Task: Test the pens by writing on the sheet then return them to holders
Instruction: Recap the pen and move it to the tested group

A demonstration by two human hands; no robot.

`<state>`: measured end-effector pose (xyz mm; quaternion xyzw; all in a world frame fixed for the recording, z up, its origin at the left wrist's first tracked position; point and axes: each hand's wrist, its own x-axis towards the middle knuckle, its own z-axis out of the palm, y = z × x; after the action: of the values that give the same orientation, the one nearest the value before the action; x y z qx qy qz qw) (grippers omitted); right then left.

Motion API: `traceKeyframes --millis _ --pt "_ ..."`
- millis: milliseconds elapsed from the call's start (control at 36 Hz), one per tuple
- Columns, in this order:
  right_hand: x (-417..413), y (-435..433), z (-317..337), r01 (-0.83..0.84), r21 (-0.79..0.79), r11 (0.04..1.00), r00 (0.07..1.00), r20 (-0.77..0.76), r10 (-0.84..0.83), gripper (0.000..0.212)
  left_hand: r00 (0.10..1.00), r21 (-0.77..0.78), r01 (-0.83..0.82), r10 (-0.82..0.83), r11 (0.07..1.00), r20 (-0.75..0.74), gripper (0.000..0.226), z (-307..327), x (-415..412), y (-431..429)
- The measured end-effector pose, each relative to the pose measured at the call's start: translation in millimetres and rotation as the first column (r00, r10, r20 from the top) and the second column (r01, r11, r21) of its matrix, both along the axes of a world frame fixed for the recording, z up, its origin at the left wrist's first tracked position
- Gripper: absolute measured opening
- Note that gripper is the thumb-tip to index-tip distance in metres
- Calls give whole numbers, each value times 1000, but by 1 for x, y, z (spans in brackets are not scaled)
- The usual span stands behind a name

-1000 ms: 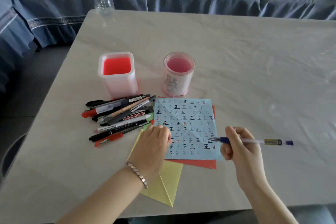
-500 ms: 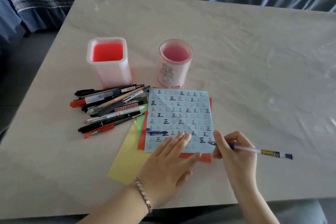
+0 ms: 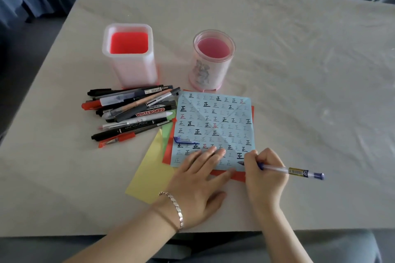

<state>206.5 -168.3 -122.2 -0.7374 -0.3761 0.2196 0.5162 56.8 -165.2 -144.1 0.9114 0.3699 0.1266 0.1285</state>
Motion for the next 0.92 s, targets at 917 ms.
traceKeyframes --millis 917 --pt "3 3 -6 2 -5 1000 998 67 -1 38 1000 -4 -1 1 1000 17 41 0 1 2"
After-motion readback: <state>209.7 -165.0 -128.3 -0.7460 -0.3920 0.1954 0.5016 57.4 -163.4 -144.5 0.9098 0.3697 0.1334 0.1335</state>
